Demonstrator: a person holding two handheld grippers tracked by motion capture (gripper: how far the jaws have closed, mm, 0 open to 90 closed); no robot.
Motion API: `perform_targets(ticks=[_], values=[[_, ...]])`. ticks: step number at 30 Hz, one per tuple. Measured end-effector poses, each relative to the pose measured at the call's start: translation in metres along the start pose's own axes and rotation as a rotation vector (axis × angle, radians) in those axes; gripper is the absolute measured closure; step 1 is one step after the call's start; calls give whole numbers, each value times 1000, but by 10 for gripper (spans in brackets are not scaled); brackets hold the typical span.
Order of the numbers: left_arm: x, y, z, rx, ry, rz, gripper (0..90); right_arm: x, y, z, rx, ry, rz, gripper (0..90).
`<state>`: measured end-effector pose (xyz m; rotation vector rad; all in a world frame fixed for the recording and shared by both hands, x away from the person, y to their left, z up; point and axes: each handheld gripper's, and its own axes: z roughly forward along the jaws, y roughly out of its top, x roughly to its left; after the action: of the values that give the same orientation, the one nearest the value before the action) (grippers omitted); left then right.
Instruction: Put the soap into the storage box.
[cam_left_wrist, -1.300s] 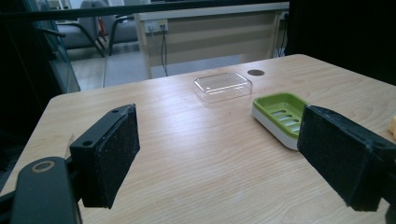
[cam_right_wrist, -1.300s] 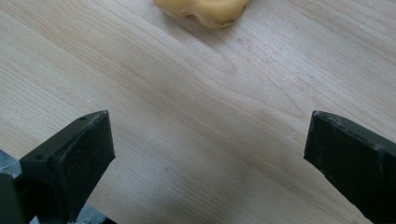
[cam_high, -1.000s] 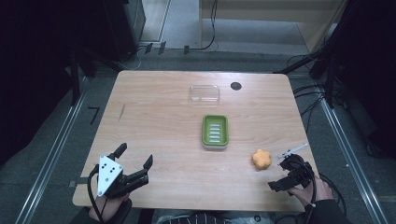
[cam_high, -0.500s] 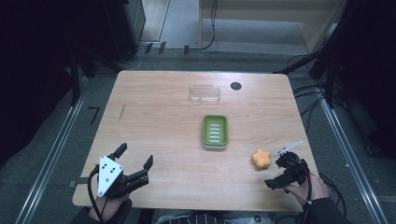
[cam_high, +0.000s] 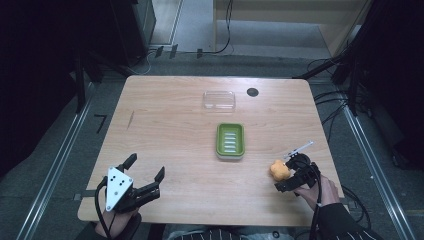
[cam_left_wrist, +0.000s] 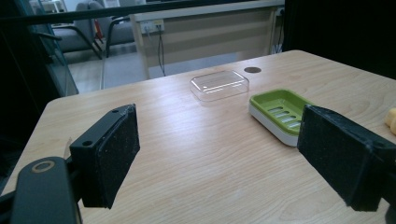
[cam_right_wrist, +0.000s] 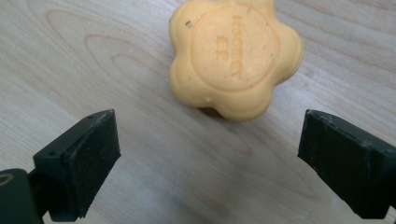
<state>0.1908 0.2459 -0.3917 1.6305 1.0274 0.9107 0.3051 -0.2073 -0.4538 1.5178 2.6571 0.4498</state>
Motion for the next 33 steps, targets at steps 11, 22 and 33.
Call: perform_targets(ticks=[11,22,33], values=[[-1,0,0,0,-3,5,130,-2,18,9,-16,-1,39,151],[-2,0,0,2,-2,10,130,-5,23,10,1,-31,31,296],[-2,0,0,4,-2,15,130,-3,29,17,55,-64,-12,288]])
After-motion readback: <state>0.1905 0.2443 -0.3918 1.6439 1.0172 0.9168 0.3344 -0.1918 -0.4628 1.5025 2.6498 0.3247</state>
